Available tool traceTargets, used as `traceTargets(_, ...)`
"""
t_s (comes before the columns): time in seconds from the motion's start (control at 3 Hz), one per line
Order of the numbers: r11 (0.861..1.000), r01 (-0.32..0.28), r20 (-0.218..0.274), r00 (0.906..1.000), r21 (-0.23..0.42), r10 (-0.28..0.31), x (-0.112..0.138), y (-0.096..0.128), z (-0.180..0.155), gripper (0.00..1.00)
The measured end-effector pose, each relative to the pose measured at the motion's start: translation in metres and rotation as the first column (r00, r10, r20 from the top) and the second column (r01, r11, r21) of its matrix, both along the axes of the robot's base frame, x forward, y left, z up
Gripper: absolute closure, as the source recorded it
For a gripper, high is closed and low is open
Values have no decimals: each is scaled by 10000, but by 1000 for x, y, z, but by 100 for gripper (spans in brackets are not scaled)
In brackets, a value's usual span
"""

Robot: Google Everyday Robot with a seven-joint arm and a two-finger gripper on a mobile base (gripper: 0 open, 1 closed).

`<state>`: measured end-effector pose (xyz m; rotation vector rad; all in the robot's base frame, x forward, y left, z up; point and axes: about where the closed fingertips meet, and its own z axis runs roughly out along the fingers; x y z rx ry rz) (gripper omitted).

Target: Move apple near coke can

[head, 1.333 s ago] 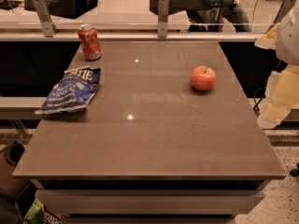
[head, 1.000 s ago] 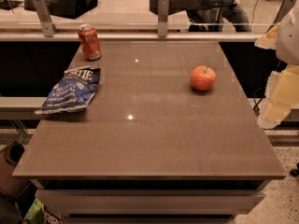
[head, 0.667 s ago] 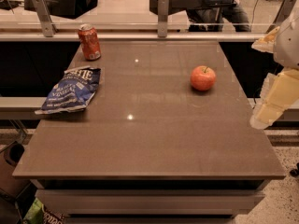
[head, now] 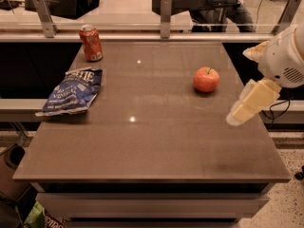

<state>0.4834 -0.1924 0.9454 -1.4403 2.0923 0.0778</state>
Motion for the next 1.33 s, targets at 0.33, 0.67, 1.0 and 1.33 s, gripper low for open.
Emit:
traceTargets(0.33,9957,473,353,9981,791,-502,36,0,-17,0)
traceTargets(0.67,9856,886,484,9942,1439,-965,66,-8,-34,0)
traceTargets(1.0,9685,1227,507,9893,2165,-1367,91,-20,-49,0)
traceTargets(1.33,9420,1462,515,9842,3022,-1693,107,-29,-58,0)
